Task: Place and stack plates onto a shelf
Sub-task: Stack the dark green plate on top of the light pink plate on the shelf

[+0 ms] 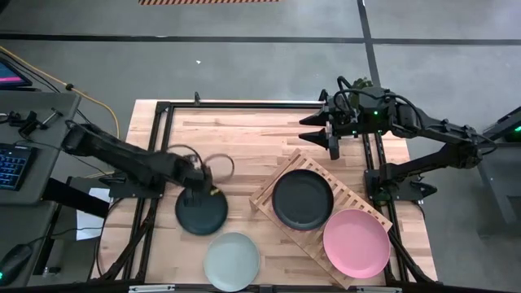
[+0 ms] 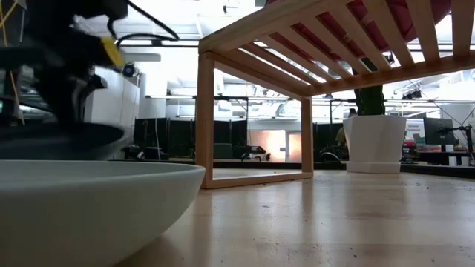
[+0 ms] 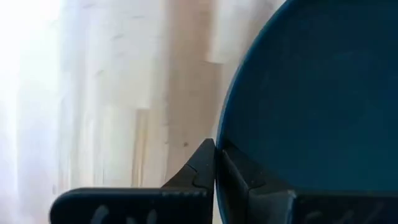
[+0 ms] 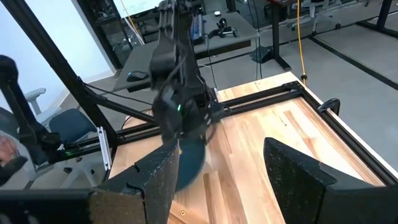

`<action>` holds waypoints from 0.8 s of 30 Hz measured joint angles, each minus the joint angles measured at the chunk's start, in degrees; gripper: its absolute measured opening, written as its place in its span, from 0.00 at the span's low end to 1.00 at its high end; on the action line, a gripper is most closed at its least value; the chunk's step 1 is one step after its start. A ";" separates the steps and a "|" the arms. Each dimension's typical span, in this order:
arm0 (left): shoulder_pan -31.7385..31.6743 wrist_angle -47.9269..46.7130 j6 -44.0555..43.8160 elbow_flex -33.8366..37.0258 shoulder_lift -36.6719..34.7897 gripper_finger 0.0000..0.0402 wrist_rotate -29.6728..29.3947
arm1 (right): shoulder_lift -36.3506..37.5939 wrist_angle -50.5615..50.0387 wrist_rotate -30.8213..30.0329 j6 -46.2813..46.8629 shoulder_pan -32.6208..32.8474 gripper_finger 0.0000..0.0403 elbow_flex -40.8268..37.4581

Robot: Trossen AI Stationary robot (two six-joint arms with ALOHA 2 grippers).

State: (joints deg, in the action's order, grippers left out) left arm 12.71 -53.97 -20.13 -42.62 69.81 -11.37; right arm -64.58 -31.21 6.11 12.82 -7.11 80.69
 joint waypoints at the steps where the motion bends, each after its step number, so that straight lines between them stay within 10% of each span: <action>1: -1.17 -1.09 -2.51 -0.50 -1.82 0.00 -0.06 | 0.00 -0.09 0.00 -0.02 -0.02 0.54 0.00; 14: -12.99 -7.72 -17.67 -25.44 -15.31 0.00 -1.74 | -2.48 -0.66 0.00 -0.90 -0.01 0.54 -0.05; 24: -17.03 -5.39 -11.38 -45.53 1.39 0.00 6.53 | -1.04 0.42 0.04 -2.80 -0.02 0.54 2.83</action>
State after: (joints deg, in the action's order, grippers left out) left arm -4.32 -59.37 -31.51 -88.15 71.20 -4.84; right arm -65.62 -30.80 6.15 10.02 -7.14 83.51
